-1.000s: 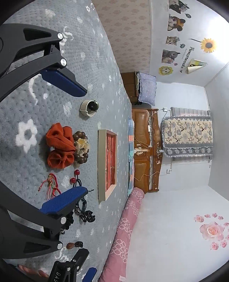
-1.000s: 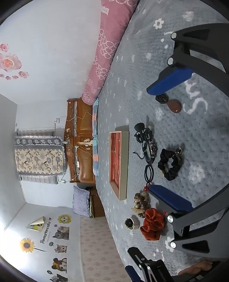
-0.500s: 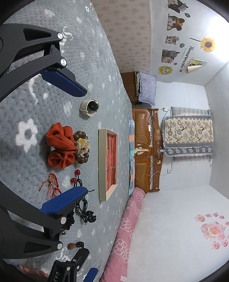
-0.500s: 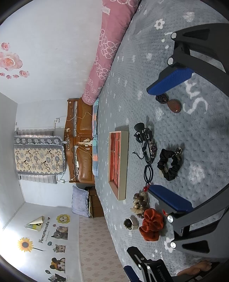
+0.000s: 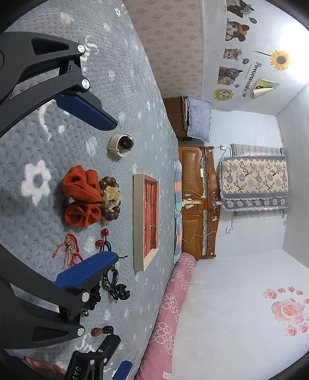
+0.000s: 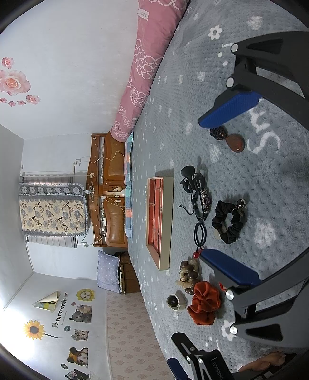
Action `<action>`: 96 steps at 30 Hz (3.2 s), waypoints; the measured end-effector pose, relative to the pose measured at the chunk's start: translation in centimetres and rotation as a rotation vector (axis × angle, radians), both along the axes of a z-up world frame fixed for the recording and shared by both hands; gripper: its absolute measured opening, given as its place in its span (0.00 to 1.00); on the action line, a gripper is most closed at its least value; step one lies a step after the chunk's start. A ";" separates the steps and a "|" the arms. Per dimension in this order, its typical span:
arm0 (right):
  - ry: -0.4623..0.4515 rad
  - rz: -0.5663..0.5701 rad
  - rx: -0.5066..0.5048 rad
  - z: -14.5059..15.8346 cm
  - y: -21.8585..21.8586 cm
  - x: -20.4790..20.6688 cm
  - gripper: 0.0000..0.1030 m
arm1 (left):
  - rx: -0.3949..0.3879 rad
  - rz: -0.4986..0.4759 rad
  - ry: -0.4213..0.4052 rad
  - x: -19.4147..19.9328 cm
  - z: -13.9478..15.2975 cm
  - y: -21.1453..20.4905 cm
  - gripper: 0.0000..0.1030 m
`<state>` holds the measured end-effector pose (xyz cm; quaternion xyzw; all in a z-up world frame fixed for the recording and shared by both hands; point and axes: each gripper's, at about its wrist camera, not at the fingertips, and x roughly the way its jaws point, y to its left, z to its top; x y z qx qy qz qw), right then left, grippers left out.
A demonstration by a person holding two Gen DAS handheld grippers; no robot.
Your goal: Organize jewelry
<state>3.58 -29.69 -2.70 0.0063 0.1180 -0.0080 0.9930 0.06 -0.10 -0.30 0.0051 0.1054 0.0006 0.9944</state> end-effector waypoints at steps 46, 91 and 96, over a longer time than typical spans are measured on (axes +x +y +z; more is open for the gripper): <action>-0.002 0.001 -0.005 0.0 0.2 -0.1 0.96 | 0.002 0.000 0.003 0.0 0.0 0.0 0.95; 0.267 -0.024 -0.053 -1.8 1.3 5.4 0.96 | -0.065 -0.072 0.238 4.4 -0.7 0.6 0.95; 0.300 0.001 -0.018 -1.8 1.0 6.4 0.96 | -0.094 -0.082 0.295 5.9 -0.3 1.2 0.95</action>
